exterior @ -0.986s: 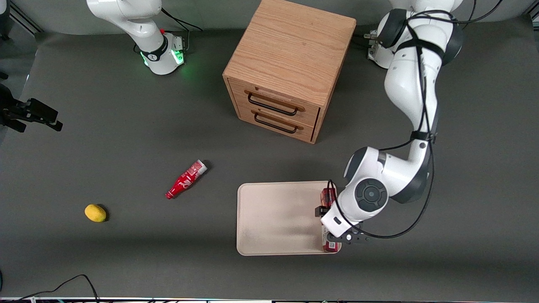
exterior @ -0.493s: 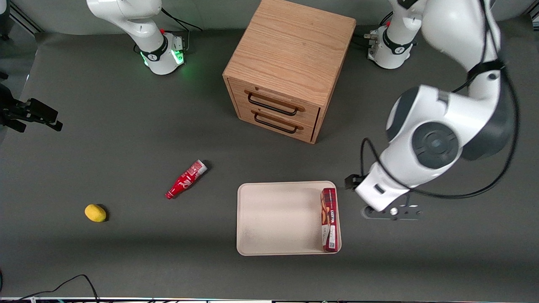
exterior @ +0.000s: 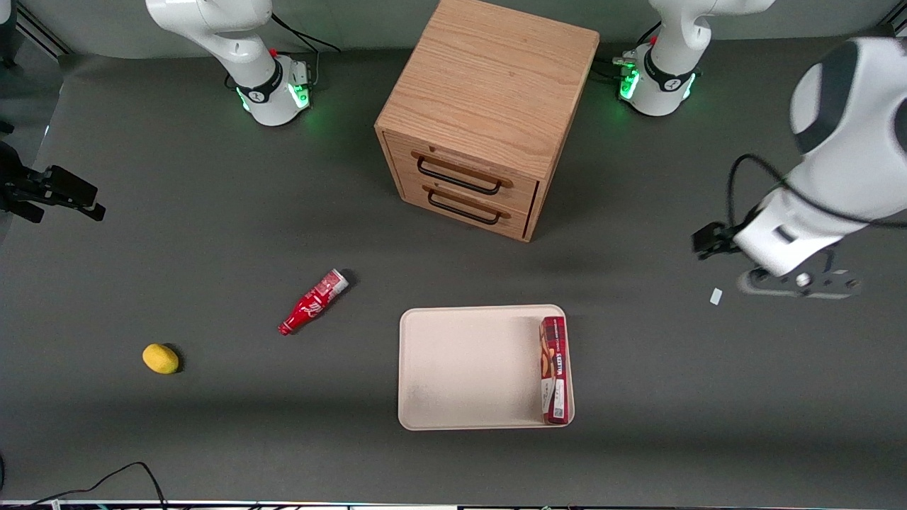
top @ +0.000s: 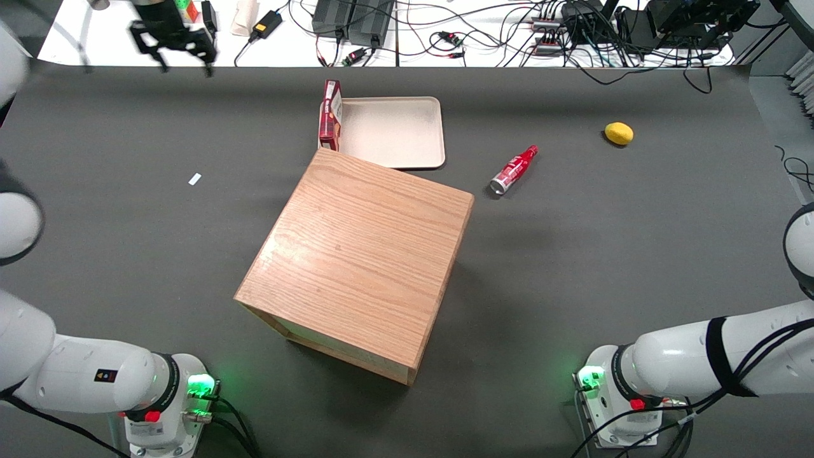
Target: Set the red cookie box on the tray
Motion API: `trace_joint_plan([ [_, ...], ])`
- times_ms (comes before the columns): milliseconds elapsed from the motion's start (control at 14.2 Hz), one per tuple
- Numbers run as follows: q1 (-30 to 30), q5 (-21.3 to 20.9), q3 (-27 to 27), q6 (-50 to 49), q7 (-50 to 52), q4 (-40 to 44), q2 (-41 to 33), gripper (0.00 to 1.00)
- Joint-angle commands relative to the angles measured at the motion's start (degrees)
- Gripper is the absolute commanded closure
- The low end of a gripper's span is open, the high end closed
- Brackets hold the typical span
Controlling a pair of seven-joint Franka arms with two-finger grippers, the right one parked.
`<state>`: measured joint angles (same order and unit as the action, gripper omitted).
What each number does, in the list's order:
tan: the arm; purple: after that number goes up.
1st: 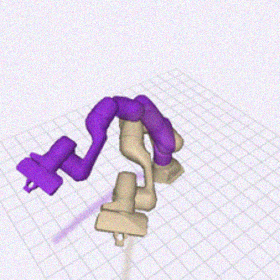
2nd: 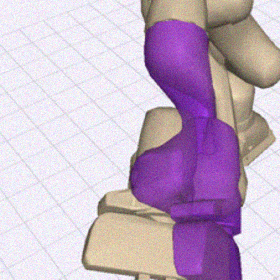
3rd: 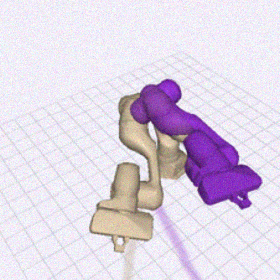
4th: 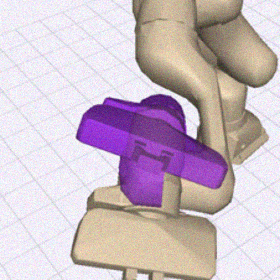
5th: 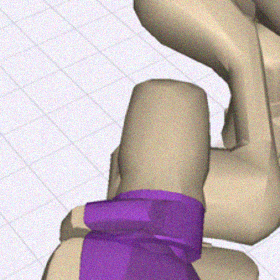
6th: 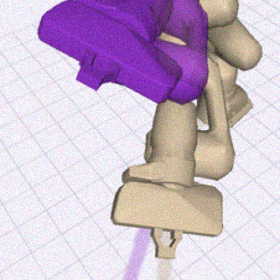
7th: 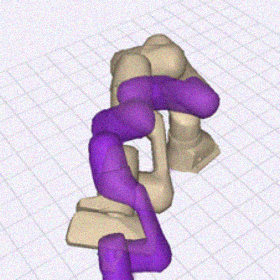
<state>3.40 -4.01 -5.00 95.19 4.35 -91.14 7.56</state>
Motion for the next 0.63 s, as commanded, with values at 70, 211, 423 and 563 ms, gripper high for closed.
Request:
trace_joint_plan([
  [70,-5.68,0.05,-0.53,1.23,-3.03,-11.76,-10.27,0.00],
  [211,-7.61,0.23,-0.53,-1.04,-3.04,-12.13,-11.78,0.00],
  [423,-10.43,0.49,-0.53,-2.02,-3.12,-10.90,-12.04,0.00],
  [563,-10.43,0.58,-0.53,-3.07,-2.95,-8.19,-11.35,0.00],
])
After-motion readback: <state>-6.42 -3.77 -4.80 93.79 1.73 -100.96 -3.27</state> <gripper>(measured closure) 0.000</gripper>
